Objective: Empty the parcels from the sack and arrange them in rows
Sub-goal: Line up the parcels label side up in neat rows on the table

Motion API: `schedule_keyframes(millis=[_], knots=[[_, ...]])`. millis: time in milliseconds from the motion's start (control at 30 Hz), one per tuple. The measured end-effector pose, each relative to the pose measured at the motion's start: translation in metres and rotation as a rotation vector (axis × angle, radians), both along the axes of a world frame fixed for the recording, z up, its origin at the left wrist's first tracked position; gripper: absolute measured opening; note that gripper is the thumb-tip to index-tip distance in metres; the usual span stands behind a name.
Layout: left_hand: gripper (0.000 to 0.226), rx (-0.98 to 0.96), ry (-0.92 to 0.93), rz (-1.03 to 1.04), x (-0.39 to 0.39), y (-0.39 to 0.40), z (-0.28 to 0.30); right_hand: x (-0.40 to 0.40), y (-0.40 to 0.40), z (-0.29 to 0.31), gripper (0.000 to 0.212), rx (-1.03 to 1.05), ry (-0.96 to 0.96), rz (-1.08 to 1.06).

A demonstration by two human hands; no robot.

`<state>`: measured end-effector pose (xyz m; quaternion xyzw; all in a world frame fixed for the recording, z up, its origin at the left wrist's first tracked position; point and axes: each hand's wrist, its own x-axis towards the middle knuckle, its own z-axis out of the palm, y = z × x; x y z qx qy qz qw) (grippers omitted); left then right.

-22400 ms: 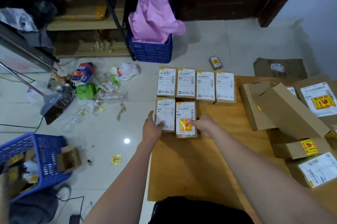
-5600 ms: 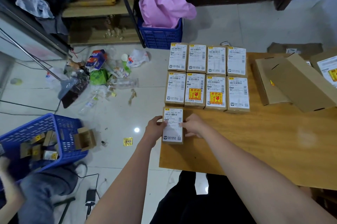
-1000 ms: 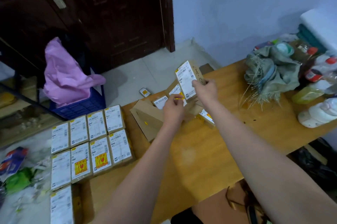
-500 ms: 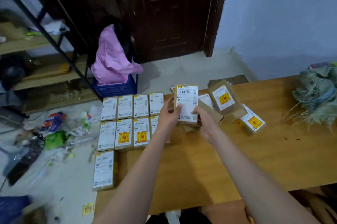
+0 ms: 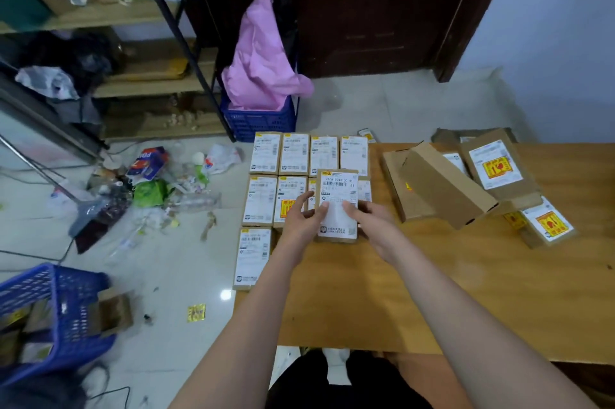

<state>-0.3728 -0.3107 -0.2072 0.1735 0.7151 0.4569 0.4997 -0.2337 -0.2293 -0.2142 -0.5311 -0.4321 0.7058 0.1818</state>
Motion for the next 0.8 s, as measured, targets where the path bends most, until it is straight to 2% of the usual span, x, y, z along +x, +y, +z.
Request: schedule_keyframes(millis=[67,200,333,500,600,700,800], knots=[[0.059,-0.044,0.028,0.015,-0.012,-0.011,-0.006,-0.009,-0.009,-0.003,0.015,0.019,-0.048,0.02],[0.052,-0.084,0.166,-0.054,-0.028,-0.039,-0.017,-0.027,-0.03,-0.01,0.018,0.0,-0.139,0.086],[0.034,-0.103,0.365,0.062,-0.045,-0.072,-0.027,-0.041,-0.053,-0.019,0.032,-0.016,-0.211,0.181],[0.04,-0.257,0.546,0.112,-0.076,-0.097,-0.051,-0.053,-0.074,-0.038,0.025,-0.149,-0.247,0.272],[0.051,-0.348,0.501,0.092,-0.088,-0.101,-0.061,-0.057,-0.083,-0.054,0.031,-0.202,-0.29,0.273],[0.059,-0.349,0.416,0.037,-0.093,-0.106,-0.076,-0.06,-0.088,-0.064,0.041,-0.229,-0.347,0.278],[0.062,-0.355,0.366,0.011,-0.092,-0.108,-0.076,-0.065,-0.091,-0.07,0.042,-0.245,-0.384,0.262]])
